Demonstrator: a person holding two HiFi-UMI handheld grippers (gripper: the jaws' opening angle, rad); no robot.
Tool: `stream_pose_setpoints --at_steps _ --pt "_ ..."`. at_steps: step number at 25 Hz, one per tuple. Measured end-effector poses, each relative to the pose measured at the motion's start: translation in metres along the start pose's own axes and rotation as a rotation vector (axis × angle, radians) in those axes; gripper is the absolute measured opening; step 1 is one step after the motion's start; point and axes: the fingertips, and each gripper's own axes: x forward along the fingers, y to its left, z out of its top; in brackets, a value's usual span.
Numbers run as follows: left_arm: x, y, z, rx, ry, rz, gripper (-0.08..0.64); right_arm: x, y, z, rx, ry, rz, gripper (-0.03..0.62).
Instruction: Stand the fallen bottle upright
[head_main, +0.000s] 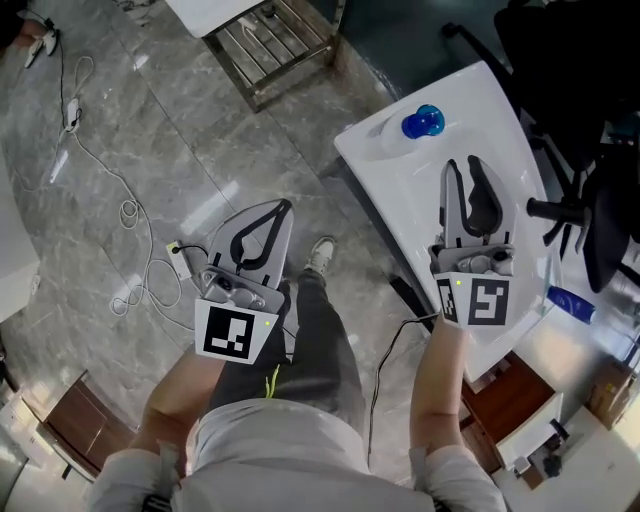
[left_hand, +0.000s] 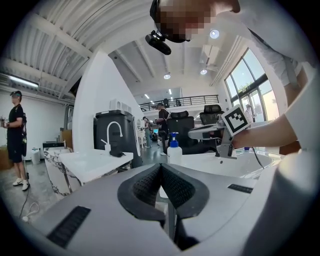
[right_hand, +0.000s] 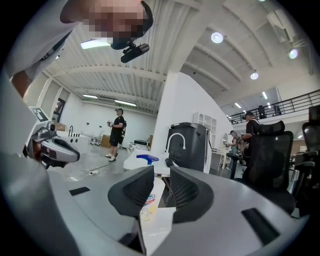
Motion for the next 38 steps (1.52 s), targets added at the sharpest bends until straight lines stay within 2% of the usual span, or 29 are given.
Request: stream_pose_setpoints --at_steps 6,10,11,14,16,21,29,34,38 --pt "-0.017 -0.001 0.045 0.06 -0.042 -0.008 0.017 -0.039 -0.014 0.018 0.024 0.052 -0.092 0.055" --pt "-0.037 -0.009 0.08 0.096 -0.077 -0.007 0.017 -0.074 -0.026 0.038 0.058 0.074 -0.137 0.044" --pt "-0.041 -0.008 0.088 0.08 -0.091 -0.002 0.017 -0.081 -0.029 0.044 0.063 0.079 -0.147 0.043" --pt "-0.05 -0.004 0.111 -0.091 -0.159 0.041 0.017 -0.098 -0.036 0.064 0.014 0.097 -0.185 0.043" --pt "-0.056 -0.003 0.124 -0.125 -0.177 0.042 0.017 -0.107 -0.038 0.08 -0.013 0.102 -0.197 0.041" --pt "-0.068 0.005 0.155 -0.113 -0.213 0.041 0.017 -0.116 -0.031 0.124 0.066 0.042 -0.167 0.041" --pt "-0.097 0.019 0.206 -0.088 -0.277 0.078 0.017 -0.141 -0.001 0.18 0.107 -0.052 -0.112 0.041" --pt "-0.125 0.037 0.23 -0.022 -0.311 0.123 0.017 -0.165 0.012 0.203 0.07 -0.074 -0.101 0.041" --pt "-0.145 0.049 0.24 -0.031 -0.319 0.163 0.017 -0.189 0.011 0.203 0.062 -0.057 -0.131 0.041"
